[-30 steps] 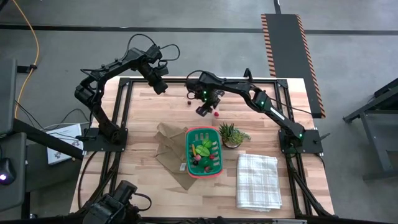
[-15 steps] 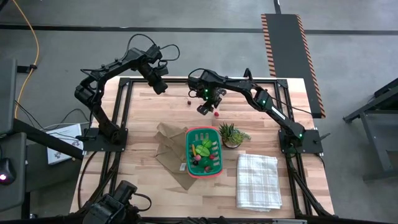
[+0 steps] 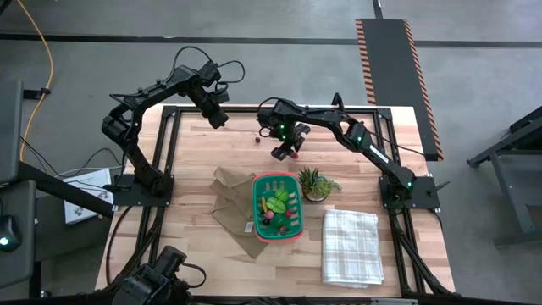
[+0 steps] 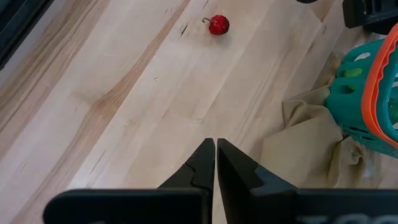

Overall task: Pick and placing Produce into tupperware
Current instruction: Put the red raspberry into the green basket

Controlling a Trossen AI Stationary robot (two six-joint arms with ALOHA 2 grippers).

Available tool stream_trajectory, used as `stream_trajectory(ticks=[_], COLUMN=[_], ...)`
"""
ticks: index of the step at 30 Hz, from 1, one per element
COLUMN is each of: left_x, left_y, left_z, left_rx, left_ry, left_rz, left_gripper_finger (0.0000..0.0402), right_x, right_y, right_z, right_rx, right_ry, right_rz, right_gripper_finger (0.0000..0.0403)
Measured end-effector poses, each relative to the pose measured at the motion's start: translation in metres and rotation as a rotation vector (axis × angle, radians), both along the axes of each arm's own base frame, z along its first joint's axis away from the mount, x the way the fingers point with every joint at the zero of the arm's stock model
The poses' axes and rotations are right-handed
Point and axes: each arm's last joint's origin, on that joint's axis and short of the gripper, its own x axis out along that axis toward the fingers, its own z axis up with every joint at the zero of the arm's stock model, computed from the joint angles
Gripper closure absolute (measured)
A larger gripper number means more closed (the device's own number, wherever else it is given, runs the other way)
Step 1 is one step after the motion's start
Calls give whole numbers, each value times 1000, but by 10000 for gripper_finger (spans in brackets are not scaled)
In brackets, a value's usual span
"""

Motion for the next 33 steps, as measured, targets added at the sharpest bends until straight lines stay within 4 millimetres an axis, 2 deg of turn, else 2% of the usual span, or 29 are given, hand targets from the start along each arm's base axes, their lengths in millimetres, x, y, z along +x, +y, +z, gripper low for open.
stream_trajectory(ticks=[33], left_x=[0], left_y=[0], left_z=[0], left_rx=[0], left_ry=[0], left_rz=[0], left_gripper_finger=[394], right_x=[1], right_y=[0], right_z=[0], right_rx=[6], right_ry=[-9], right_rz=[-3], right_gripper_finger=[269])
